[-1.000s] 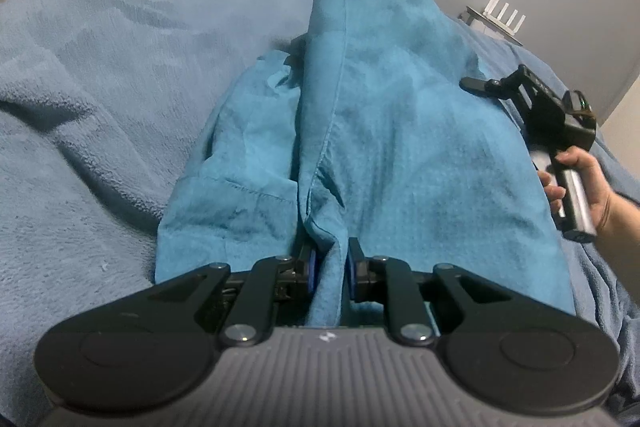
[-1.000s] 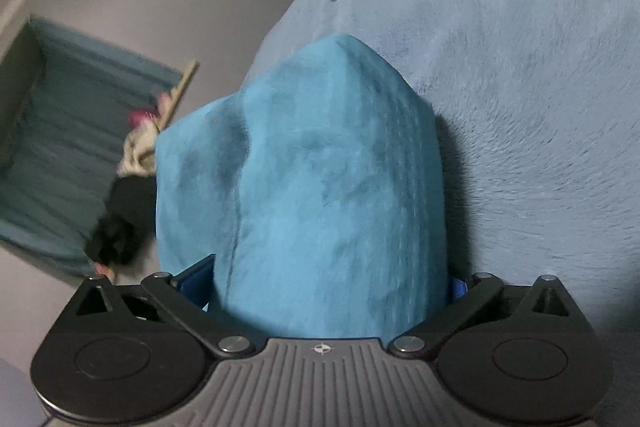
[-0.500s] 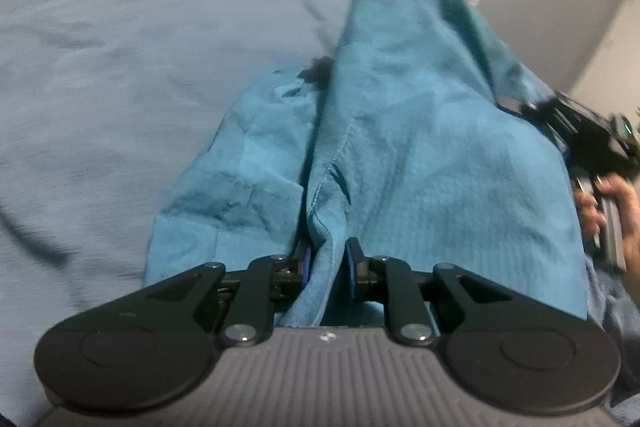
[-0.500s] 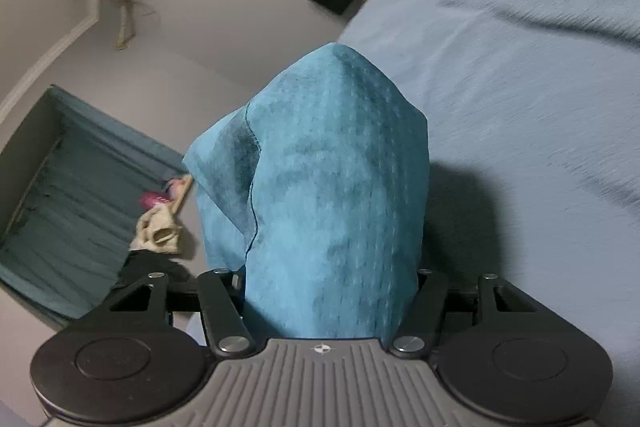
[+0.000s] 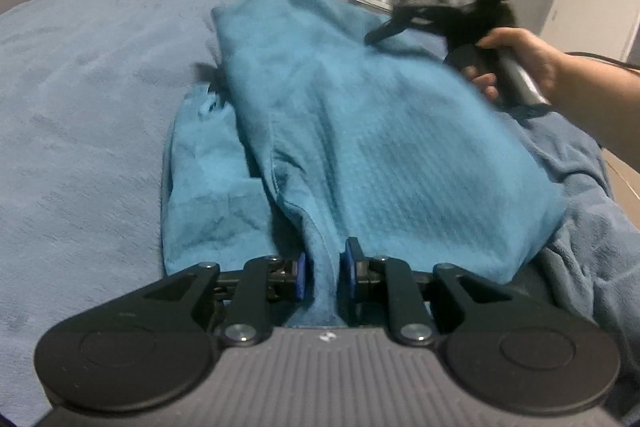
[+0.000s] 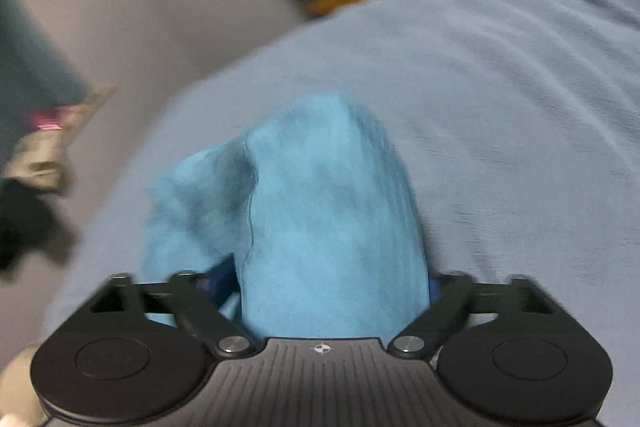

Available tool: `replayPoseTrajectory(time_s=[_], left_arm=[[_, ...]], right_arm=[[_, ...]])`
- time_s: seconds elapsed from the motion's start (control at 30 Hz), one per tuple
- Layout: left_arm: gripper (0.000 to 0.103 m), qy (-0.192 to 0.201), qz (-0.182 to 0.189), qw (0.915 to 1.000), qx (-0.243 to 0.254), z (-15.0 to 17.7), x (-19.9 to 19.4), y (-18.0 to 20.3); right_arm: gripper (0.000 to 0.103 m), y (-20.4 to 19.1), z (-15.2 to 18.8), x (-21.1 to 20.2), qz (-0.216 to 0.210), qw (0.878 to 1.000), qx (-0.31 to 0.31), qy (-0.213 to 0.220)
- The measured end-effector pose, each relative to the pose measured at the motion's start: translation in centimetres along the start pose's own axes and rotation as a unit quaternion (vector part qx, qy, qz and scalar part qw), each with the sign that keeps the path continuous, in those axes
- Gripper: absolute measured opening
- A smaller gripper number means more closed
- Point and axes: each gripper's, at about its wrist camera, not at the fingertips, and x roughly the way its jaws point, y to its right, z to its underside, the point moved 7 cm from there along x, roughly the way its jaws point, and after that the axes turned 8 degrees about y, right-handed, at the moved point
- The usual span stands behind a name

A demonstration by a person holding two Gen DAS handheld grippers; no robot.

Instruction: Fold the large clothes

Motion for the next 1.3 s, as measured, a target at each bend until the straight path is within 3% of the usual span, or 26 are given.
replayPoseTrajectory(time_s=[0.07, 0.13, 0.27, 0.33, 0.4, 0.43, 0.53, 0.73, 0.9, 1.0, 1.07, 1.3], left_arm=[[0.014, 0.003, 0.007, 1.0000, 0.001, 0.1, -0.5, 0.0], [0.014, 0.008, 0.003, 0.9999, 0.015, 0.0, -0.7, 0.1], [0.014, 0.023, -0.008, 0.9993, 0.028, 0.0, -1.0, -0.3], [0.014, 0.041, -0.021, 0.9980, 0.044, 0.0, -1.9, 0.1], [0.014, 0.059, -0.031, 0.9961, 0.058, -0.2, -2.2, 0.5], [0.014, 0.066, -0.035, 0.9952, 0.062, -0.5, -2.4, 0.5], [0.014, 0.064, -0.036, 0.9956, 0.058, -0.2, -2.6, -0.1], [0.014, 0.043, -0.036, 0.9977, 0.039, 0.1, -1.9, -1.1], [0.014, 0.030, -0.031, 0.9988, 0.023, 0.1, -1.5, -1.5], [0.014, 0.029, -0.027, 0.9990, 0.021, -0.1, -1.6, -1.4], [0.014, 0.030, -0.026, 0.9990, 0.023, -0.1, -1.7, -1.3], [0.014, 0.029, -0.027, 0.9989, 0.024, 0.0, -1.4, -1.6]], right_arm=[[0.103, 1.9, 0.1, -0.2, 0.009, 1.000, 0.020, 0.012], [0.101, 2.0, 0.2, -1.3, 0.007, 0.998, 0.019, 0.054], [0.097, 0.1, 0.1, -4.6, 0.050, 0.984, -0.060, 0.160], [0.081, -1.9, 0.2, -5.8, 0.087, 0.966, -0.120, 0.211], [0.066, -4.2, 0.2, -5.7, 0.109, 0.955, -0.148, 0.231], [0.059, -6.1, 0.7, -5.2, 0.109, 0.956, -0.151, 0.228], [0.052, -9.0, 1.7, -2.2, 0.103, 0.962, -0.158, 0.199], [0.058, -14.7, 4.6, 6.2, 0.115, 0.964, -0.202, 0.127], [0.058, -18.6, 6.9, 9.9, 0.082, 0.964, -0.240, 0.082], [0.057, -20.4, 7.3, 9.3, 0.038, 0.971, -0.225, 0.076], [0.055, -20.9, 5.8, 7.8, 0.024, 0.972, -0.215, 0.088], [0.063, -18.0, 7.8, -4.1, 0.000, 0.960, -0.234, 0.156]])
